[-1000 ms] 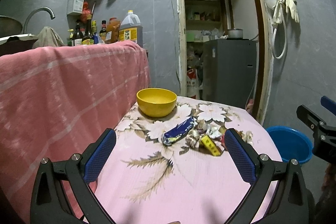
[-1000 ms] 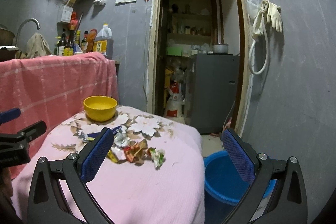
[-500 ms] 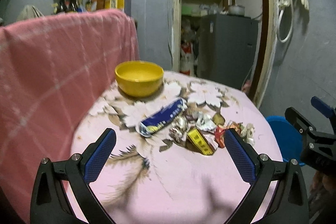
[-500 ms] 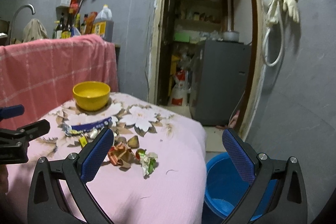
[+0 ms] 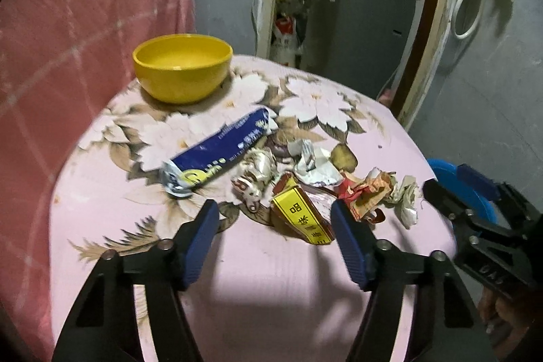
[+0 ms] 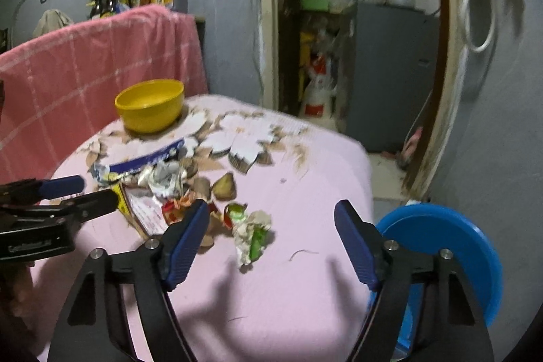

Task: Collect trash
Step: 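Grasp the yellow packet with the left tool while the right tool grasps a green-white scrap, then carry both scraps over the blue bucket and open both tools to drop them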

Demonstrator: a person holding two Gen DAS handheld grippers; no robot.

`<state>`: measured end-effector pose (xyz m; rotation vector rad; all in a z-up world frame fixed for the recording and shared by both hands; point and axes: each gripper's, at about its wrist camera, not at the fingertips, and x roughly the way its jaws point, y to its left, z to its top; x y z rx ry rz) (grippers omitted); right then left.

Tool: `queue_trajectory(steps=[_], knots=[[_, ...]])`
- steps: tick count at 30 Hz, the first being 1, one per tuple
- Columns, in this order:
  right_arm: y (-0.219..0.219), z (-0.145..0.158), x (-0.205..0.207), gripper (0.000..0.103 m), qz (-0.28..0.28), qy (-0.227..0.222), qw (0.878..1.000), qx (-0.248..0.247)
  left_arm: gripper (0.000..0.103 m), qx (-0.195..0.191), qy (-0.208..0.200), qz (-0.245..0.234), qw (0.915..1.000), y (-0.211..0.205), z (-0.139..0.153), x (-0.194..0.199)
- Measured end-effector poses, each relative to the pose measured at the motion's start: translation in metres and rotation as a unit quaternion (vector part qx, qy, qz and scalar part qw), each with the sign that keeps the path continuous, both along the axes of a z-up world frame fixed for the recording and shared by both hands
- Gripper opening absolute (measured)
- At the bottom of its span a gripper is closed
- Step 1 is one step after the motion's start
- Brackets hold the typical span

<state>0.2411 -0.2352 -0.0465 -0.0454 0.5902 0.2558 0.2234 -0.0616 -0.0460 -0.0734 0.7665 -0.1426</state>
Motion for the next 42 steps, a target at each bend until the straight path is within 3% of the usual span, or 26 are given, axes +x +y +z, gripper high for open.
queue_trajectory(steps=[2, 6, 12, 17, 23, 36, 42], knots=[[0.004, -0.007, 0.007, 0.065, 0.01, 0.018, 1.0, 0.0, 0.053, -0.009, 0.015, -0.001, 0.9999, 0.001, -0.005, 0.005], [0.011, -0.018, 0.019, 0.06, 0.028, 0.048, 0.998, -0.002, 0.049, -0.035, 0.026, -0.003, 0.9991, 0.004, -0.007, 0.011], [0.018, -0.03, 0.033, 0.046, 0.045, 0.081, 0.996, 0.009, 0.032, -0.06, 0.039, -0.018, 0.9973, 0.005, -0.007, 0.014], [0.017, -0.034, 0.031, 0.024, 0.049, 0.09, 0.994, 0.024, 0.023, -0.08, 0.044, -0.019, 0.9956, 0.007, -0.006, 0.013], [0.014, -0.031, 0.021, 0.014, 0.051, 0.084, 0.994, 0.036, 0.019, -0.089, 0.036, -0.014, 0.9953, 0.009, 0.002, 0.002], [0.009, -0.02, -0.008, 0.01, 0.037, 0.053, 0.997, 0.04, 0.018, -0.103, 0.03, -0.037, 0.9935, 0.01, 0.017, -0.029], [-0.004, -0.003, -0.03, 0.01, 0.026, 0.01, 0.998, 0.057, 0.018, -0.096, -0.001, -0.058, 0.9937, -0.005, 0.028, -0.039]])
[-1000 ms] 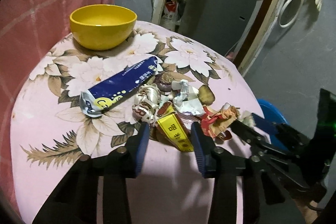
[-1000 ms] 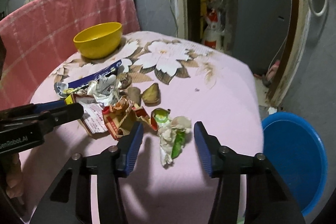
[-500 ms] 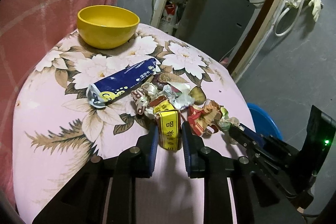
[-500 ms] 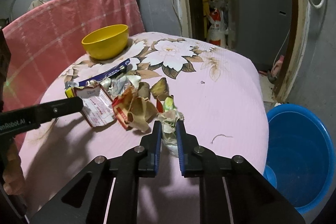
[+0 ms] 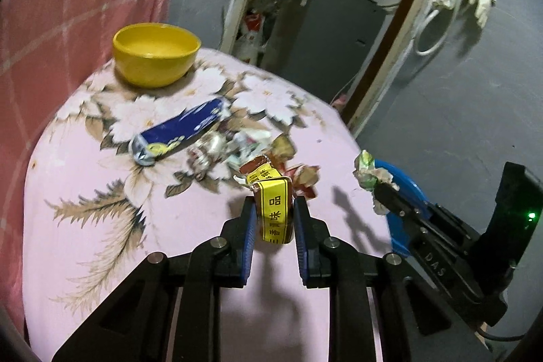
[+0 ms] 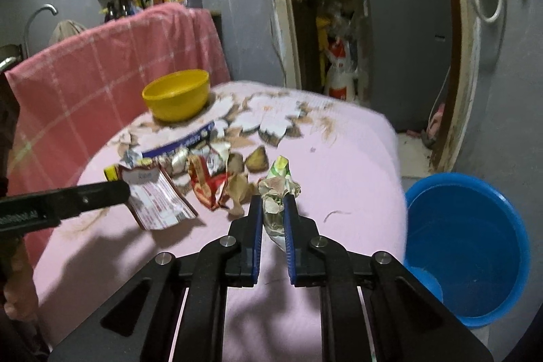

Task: Collect trash
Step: 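Carry both scraps over the blue bucket and open both tools to drop them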

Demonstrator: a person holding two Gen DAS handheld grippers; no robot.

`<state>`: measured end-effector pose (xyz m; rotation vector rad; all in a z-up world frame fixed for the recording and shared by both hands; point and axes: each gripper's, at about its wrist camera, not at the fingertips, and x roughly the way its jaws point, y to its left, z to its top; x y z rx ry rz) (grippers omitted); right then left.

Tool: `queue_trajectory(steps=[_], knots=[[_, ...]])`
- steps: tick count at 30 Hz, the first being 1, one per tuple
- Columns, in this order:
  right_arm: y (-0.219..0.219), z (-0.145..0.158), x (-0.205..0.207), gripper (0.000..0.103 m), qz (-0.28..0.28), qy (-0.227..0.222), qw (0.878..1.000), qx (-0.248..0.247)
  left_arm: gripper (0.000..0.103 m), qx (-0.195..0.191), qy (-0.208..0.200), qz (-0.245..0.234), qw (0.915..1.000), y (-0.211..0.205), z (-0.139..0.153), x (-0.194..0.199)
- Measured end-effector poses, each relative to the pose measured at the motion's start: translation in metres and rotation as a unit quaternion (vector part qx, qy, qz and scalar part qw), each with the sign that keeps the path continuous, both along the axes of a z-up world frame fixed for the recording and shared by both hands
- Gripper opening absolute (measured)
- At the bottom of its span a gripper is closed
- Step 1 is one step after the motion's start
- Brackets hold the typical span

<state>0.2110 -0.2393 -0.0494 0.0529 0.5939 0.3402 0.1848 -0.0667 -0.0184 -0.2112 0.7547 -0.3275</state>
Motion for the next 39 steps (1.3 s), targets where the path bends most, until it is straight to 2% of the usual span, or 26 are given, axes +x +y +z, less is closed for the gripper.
queue_trajectory(steps=[5, 10, 17, 21, 25, 31, 35, 39], knots=[[-0.016, 0.024, -0.018, 0.01, -0.016, -0.054, 0.998, 0.01, 0.018, 0.004, -0.05, -0.02, 0.9986, -0.022, 0.02, -0.004], [-0.04, 0.051, -0.035, 0.01, -0.047, -0.116, 0.992, 0.004, 0.018, 0.009, -0.109, -0.058, 0.9923, -0.062, 0.044, -0.001], [-0.091, 0.08, -0.052, 0.01, -0.115, -0.187, 0.976, -0.011, 0.018, -0.012, -0.158, -0.104, 0.9819, -0.121, 0.06, 0.013], [-0.119, 0.088, -0.058, 0.01, -0.152, -0.209, 0.966, -0.027, 0.018, -0.022, -0.177, -0.13, 0.9753, -0.154, 0.063, 0.018], [-0.142, 0.087, -0.063, 0.01, -0.182, -0.219, 0.958, -0.041, 0.018, -0.033, -0.196, -0.154, 0.9679, -0.184, 0.062, 0.022], [-0.165, 0.076, -0.064, 0.011, -0.212, -0.214, 0.953, -0.042, 0.018, -0.035, -0.192, -0.173, 0.9654, -0.211, 0.056, 0.034], [-0.178, 0.062, -0.058, 0.011, -0.225, -0.191, 0.955, -0.039, 0.018, -0.016, -0.18, -0.177, 0.9676, -0.225, 0.051, 0.043], [-0.189, 0.043, -0.047, 0.013, -0.232, -0.149, 0.961, -0.022, 0.018, -0.016, -0.153, -0.172, 0.973, -0.226, 0.042, 0.051]])
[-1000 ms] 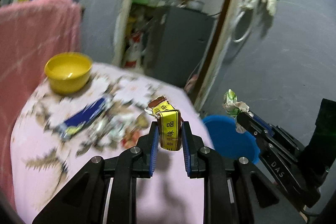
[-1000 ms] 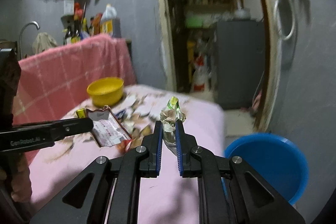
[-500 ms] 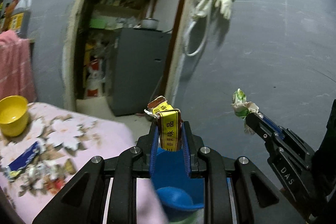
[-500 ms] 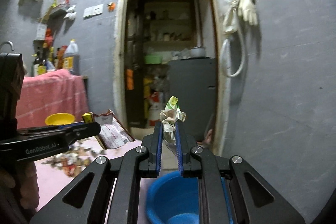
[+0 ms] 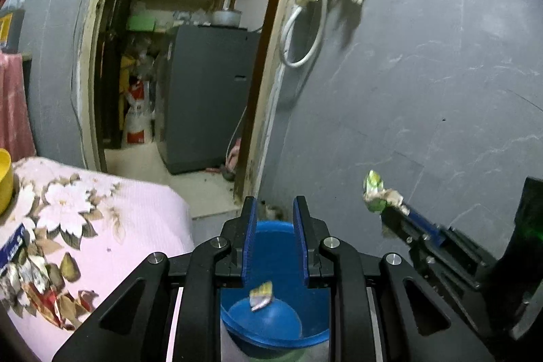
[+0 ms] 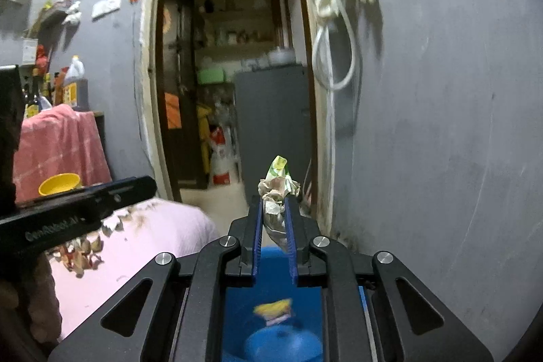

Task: Collect trash
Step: 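Carry both scraps over the blue bucket and open both tools to drop them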

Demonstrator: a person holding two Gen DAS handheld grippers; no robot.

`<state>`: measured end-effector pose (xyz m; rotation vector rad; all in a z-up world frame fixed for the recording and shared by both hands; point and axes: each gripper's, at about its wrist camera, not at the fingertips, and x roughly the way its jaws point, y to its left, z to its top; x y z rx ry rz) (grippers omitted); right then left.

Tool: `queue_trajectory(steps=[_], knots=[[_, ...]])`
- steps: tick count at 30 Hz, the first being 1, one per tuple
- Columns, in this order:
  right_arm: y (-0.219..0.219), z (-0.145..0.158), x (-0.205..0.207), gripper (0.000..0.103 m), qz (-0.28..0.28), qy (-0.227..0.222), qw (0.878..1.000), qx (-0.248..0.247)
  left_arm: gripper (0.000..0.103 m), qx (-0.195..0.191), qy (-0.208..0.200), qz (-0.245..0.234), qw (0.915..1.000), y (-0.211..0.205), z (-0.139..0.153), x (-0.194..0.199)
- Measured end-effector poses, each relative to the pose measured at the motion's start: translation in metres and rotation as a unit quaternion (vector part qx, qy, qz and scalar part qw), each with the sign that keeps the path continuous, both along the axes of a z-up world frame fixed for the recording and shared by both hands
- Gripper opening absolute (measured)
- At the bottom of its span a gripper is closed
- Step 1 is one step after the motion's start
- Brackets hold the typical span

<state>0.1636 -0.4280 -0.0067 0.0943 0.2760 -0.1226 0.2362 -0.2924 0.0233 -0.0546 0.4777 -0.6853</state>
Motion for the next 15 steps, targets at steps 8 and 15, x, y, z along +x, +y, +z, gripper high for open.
queue_trajectory(steps=[8, 15], knots=[[-0.002, -0.016, 0.007, 0.035, -0.003, 0.037, 0.999, 0.022, 0.022, 0.017, 0.018, 0.021, 0.9995, 0.014, -0.01, -0.002], [0.007, -0.001, 0.003, 0.045, 0.0, 0.023, 1.0, 0.021, 0.036, 0.008, 0.022, 0.044, 0.9988, 0.044, -0.004, -0.013]])
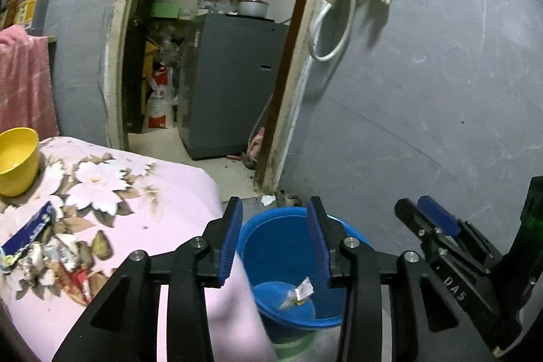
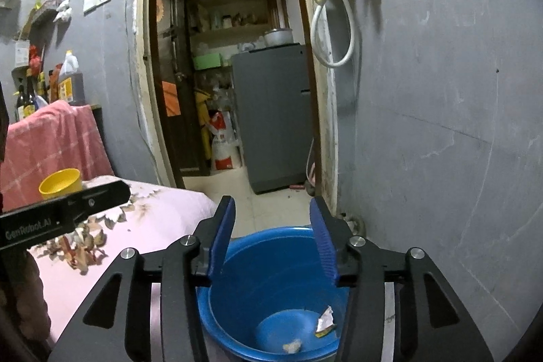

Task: Collect trash
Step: 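Carry both scraps over the blue bucket and open both tools to drop them, then move both tools back over the trash pile on the table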

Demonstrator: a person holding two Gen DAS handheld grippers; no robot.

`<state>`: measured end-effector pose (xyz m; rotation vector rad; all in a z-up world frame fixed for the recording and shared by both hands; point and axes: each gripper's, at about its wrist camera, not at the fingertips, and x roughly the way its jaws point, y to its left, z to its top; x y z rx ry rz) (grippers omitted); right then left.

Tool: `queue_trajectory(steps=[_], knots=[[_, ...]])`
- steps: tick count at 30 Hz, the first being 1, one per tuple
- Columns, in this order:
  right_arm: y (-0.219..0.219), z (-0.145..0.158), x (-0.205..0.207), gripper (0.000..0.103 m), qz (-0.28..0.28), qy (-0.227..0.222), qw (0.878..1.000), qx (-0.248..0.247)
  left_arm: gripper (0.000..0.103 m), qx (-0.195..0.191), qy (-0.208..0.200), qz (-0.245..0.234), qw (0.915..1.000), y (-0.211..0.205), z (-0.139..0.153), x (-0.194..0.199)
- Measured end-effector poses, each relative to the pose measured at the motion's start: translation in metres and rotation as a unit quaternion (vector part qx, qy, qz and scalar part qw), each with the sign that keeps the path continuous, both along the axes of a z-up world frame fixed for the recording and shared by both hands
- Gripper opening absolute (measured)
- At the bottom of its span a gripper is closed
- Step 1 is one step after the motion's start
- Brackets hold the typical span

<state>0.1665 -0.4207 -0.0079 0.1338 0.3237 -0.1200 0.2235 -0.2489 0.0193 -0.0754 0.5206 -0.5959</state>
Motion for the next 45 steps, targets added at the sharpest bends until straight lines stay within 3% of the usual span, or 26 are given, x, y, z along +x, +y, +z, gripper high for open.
queue_trajectory(steps=[6, 10, 14, 18, 20, 22, 32, 45], knots=[[0.024, 0.02, -0.005, 0.052, 0.016, -0.022, 1.0, -0.004, 0.051, -0.008, -0.016, 0.043, 0.9989, 0.04, 0.017, -0.01], [0.047, 0.035, -0.009, 0.073, 0.032, -0.044, 0.998, -0.004, 0.063, -0.009, -0.037, 0.079, 0.9962, 0.073, 0.03, -0.02], [0.075, 0.048, -0.012, 0.082, 0.055, -0.067, 0.996, -0.004, 0.084, -0.005, -0.061, 0.122, 0.9906, 0.107, 0.04, -0.031], [0.102, 0.057, -0.014, 0.089, 0.077, -0.083, 0.994, -0.003, 0.093, -0.001, -0.079, 0.167, 0.9828, 0.144, 0.043, -0.044], [0.114, 0.06, -0.014, 0.096, 0.085, -0.088, 0.992, -0.002, 0.099, 0.0, -0.085, 0.185, 0.979, 0.159, 0.041, -0.05], [0.126, 0.062, -0.014, 0.103, 0.094, -0.095, 0.991, 0.002, 0.1, -0.002, -0.092, 0.206, 0.9743, 0.179, 0.04, -0.057], [0.183, 0.059, -0.021, 0.103, 0.14, -0.114, 0.984, 0.004, 0.101, 0.017, -0.107, 0.269, 0.957, 0.248, 0.026, -0.081], [0.236, 0.026, -0.006, 0.103, 0.19, -0.074, 0.977, -0.058, 0.101, 0.059, -0.089, 0.266, 0.958, 0.268, -0.008, -0.068]])
